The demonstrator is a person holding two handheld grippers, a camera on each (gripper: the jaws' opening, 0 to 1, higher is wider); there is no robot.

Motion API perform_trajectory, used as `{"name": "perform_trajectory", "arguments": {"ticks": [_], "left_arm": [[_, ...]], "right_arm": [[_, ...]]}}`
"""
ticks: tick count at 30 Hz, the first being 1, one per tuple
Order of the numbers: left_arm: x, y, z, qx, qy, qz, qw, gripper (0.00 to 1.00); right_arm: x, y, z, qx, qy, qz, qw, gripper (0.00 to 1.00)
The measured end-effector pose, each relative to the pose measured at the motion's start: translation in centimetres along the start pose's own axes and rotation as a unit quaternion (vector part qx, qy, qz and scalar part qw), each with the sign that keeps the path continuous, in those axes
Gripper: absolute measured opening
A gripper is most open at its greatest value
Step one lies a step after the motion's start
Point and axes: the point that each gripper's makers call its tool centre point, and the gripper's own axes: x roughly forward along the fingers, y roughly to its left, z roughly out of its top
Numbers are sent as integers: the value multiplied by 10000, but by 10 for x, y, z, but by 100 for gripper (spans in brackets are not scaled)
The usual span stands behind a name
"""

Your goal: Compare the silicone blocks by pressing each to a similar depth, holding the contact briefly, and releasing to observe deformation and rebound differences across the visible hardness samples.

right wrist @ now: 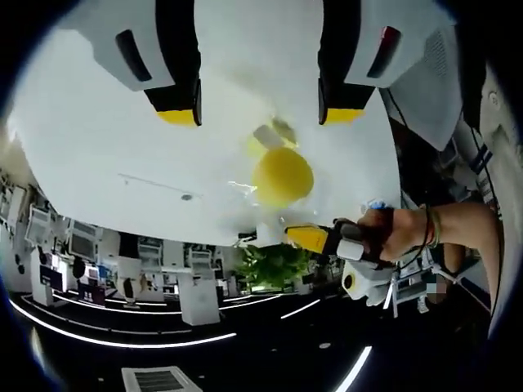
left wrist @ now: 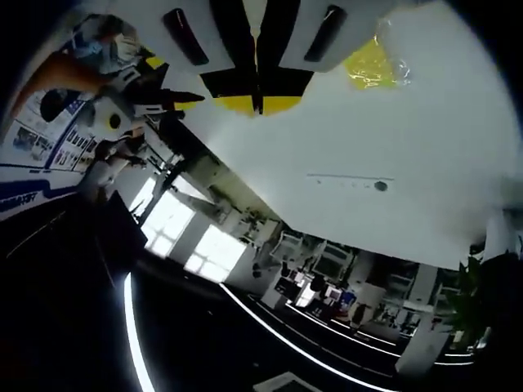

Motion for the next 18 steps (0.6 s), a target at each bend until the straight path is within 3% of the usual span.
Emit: {"name": "perform_trajectory", "arguments": {"ticks": [6, 11, 18], "left_arm": [[-1, -2, 2, 421, 98, 29, 9991, 0], [-2, -5, 3, 434, 151, -50, 9989, 0], [1, -9, 3, 606, 252, -137, 9978, 0]], "right_arm": [[8, -6, 15, -270, 21, 155, 9995, 55], [18, -8, 29, -510, 68, 346, 9981, 55], [31, -5, 33, -856, 298, 632, 9939, 56]]}}
